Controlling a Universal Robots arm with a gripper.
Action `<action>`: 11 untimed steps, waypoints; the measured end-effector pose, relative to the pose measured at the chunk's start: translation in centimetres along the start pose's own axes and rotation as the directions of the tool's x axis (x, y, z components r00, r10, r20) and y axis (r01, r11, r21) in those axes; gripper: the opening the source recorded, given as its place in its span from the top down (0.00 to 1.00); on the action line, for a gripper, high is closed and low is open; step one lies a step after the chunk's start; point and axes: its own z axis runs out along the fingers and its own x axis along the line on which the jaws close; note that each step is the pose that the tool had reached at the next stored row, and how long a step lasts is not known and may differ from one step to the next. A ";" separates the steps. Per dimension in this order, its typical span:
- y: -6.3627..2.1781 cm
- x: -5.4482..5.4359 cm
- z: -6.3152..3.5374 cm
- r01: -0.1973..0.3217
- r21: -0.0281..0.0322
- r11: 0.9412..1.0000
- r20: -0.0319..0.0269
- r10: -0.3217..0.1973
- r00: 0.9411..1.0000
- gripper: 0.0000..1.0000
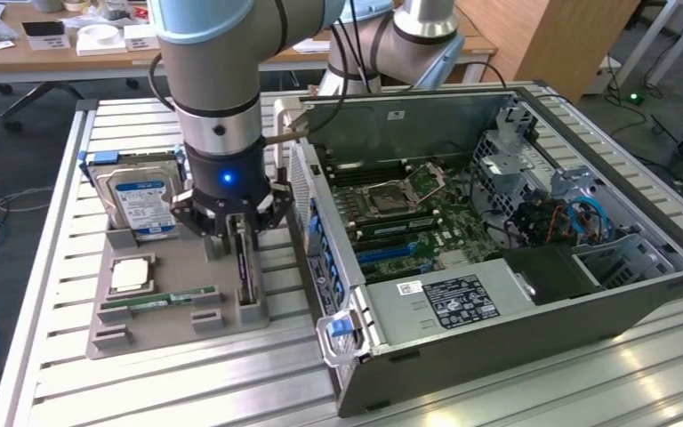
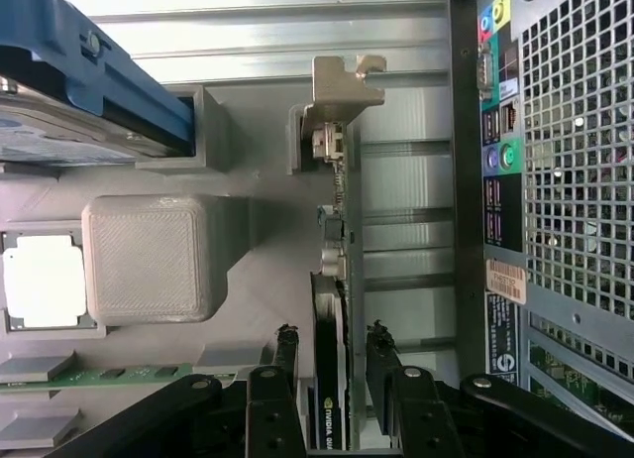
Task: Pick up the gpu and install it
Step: 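Pick up the gpu and move the gpu toward the slot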
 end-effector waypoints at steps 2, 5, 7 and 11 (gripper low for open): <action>0.04 0.1 0.14 0.000 0.001 1.000 0.000 0.000 1.000 0.58; 0.07 0.2 0.41 0.000 0.005 1.000 0.000 0.000 1.000 0.58; 0.07 0.3 0.72 0.000 0.006 1.000 0.000 0.000 1.000 0.58; 0.07 0.3 1.07 0.000 0.010 1.000 0.001 0.000 1.000 0.58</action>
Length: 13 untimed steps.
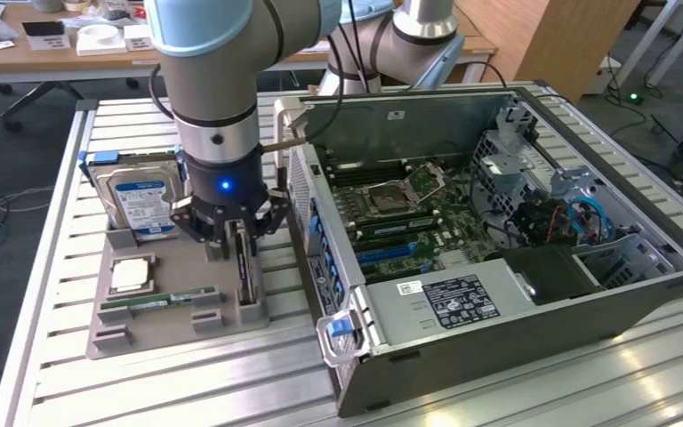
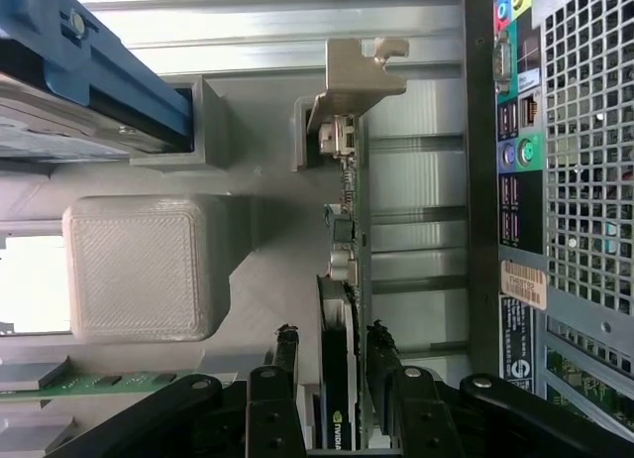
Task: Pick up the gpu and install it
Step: 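Pick up the gpu and move the gpu toward the slot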
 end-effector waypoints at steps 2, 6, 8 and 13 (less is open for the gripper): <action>0.00 0.0 0.06 0.000 0.002 1.000 0.000 0.000 1.000 0.58; 0.02 -0.2 0.15 0.000 0.004 1.000 0.000 0.000 1.000 0.58; 0.01 -0.2 0.15 0.000 0.005 1.000 0.000 0.000 1.000 0.58; 0.03 -0.2 0.25 0.000 0.004 1.000 0.000 0.000 1.000 0.58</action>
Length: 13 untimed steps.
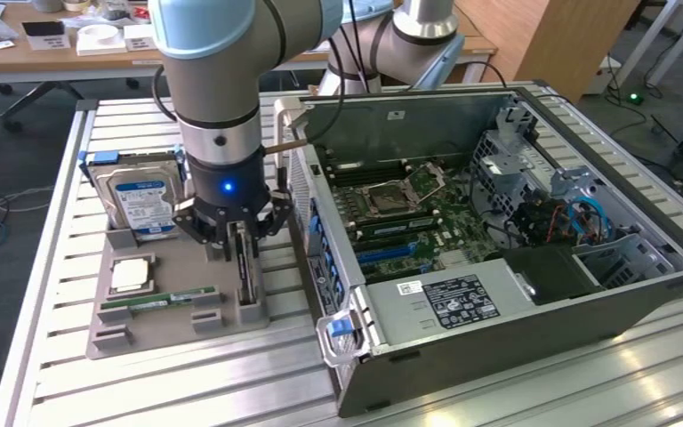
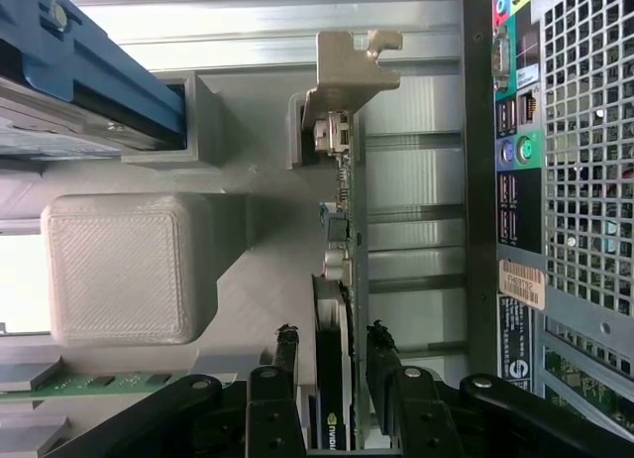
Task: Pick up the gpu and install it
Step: 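Pick up the gpu and move the gpu toward the slot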
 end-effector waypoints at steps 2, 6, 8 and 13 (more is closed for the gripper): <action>0.00 0.0 0.12 0.000 0.000 1.000 0.000 0.000 1.000 0.58; 0.01 0.0 0.23 0.000 0.000 1.000 0.000 0.000 1.000 0.58; 0.02 0.0 0.27 0.000 0.000 1.000 0.000 0.000 1.000 0.58; 0.14 0.0 0.36 0.000 0.000 1.000 0.000 0.000 1.000 0.58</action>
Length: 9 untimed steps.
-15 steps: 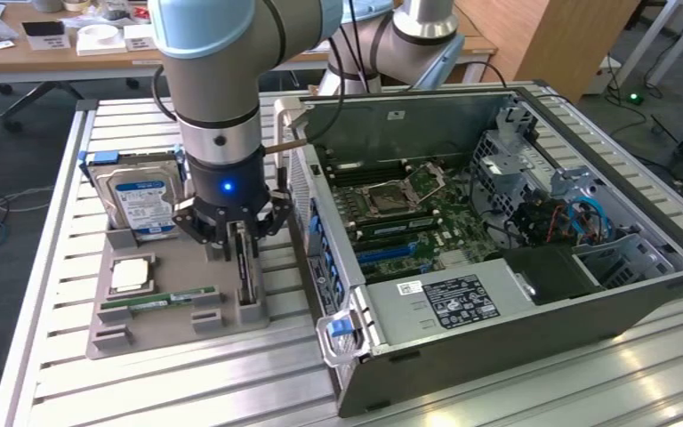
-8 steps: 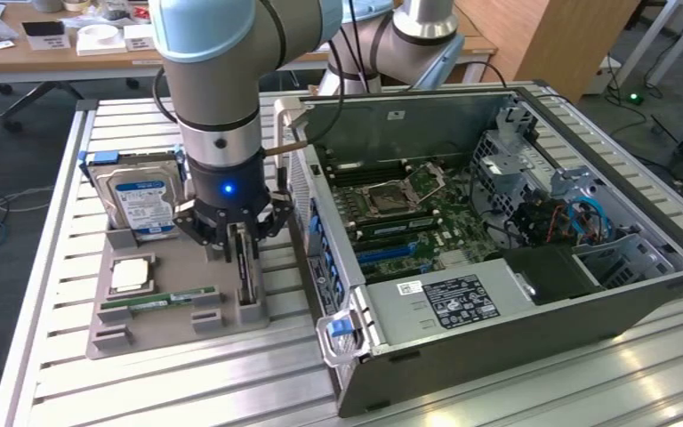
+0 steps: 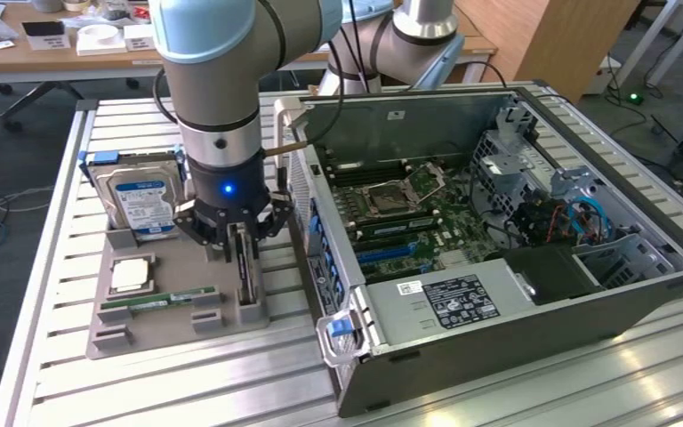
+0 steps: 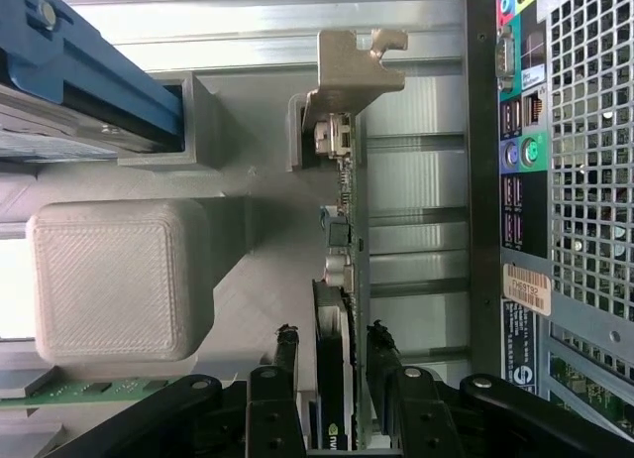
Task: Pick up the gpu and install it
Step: 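Pick up the gpu and move the gpu toward the slot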
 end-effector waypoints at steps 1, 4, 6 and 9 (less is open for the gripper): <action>0.00 0.0 -0.01 0.000 0.000 1.000 0.000 0.000 1.000 0.58; 0.01 0.0 0.00 0.000 0.000 1.000 0.000 0.000 1.000 0.58; 0.01 0.0 0.00 0.000 0.000 1.000 0.000 0.000 1.000 0.58; 0.01 0.0 0.00 0.000 0.000 1.000 0.000 0.000 1.000 0.58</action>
